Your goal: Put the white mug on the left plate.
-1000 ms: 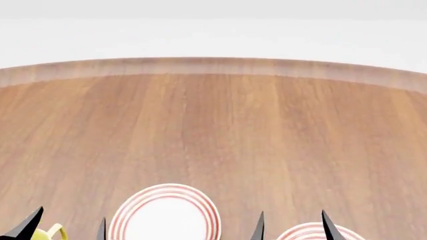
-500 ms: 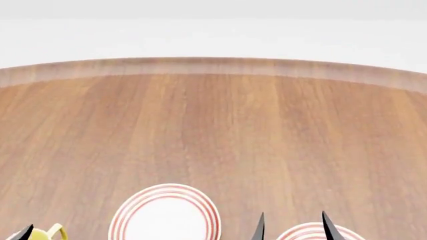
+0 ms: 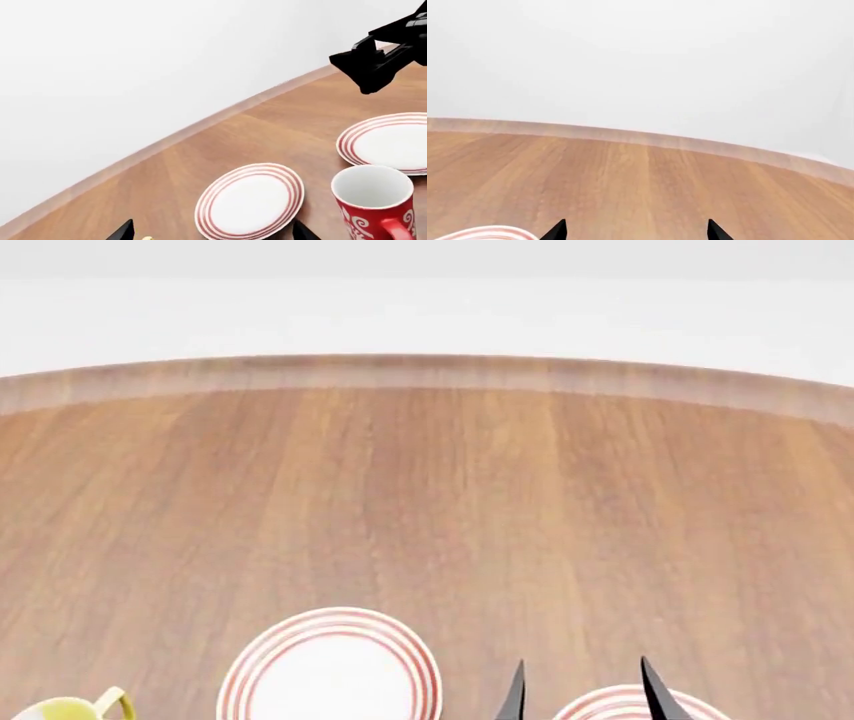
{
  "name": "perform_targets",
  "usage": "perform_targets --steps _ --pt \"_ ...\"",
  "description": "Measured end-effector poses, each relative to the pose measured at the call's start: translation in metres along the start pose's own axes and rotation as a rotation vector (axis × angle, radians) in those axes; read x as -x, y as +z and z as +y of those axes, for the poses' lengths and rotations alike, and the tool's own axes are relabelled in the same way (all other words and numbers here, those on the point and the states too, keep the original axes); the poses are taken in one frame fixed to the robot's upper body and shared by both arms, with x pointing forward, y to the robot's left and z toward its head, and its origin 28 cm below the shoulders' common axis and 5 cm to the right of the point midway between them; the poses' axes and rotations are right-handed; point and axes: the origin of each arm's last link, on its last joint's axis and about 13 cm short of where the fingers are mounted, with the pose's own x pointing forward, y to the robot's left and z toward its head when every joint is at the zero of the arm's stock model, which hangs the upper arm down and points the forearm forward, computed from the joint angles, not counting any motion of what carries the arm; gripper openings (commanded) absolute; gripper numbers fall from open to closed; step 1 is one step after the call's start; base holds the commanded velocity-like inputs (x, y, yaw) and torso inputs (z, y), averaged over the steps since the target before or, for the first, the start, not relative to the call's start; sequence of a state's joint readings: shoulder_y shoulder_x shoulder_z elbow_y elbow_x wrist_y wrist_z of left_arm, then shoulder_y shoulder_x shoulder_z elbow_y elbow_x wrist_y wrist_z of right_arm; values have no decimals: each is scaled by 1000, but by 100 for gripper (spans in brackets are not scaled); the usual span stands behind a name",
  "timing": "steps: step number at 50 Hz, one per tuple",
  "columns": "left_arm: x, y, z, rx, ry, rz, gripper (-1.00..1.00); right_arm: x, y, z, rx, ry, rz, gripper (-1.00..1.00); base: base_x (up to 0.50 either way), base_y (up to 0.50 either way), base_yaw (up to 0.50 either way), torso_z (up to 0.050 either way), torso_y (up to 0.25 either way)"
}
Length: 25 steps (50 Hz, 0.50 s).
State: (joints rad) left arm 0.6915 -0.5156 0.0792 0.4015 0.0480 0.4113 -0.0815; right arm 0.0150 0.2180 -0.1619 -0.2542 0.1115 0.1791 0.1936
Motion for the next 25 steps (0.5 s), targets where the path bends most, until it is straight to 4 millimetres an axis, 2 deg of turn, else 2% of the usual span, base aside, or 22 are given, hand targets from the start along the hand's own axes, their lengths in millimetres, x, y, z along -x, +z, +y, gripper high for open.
perform_targets --steps 12,25 --pt "16 0 -3 -1 -35 4 100 -1 1 0 1 0 -2 100 0 0 0 0 0" --pt "26 -4 -8 13 -76 14 100 -1 1 0 -1 -3 -4 100 0 0 0 0 0"
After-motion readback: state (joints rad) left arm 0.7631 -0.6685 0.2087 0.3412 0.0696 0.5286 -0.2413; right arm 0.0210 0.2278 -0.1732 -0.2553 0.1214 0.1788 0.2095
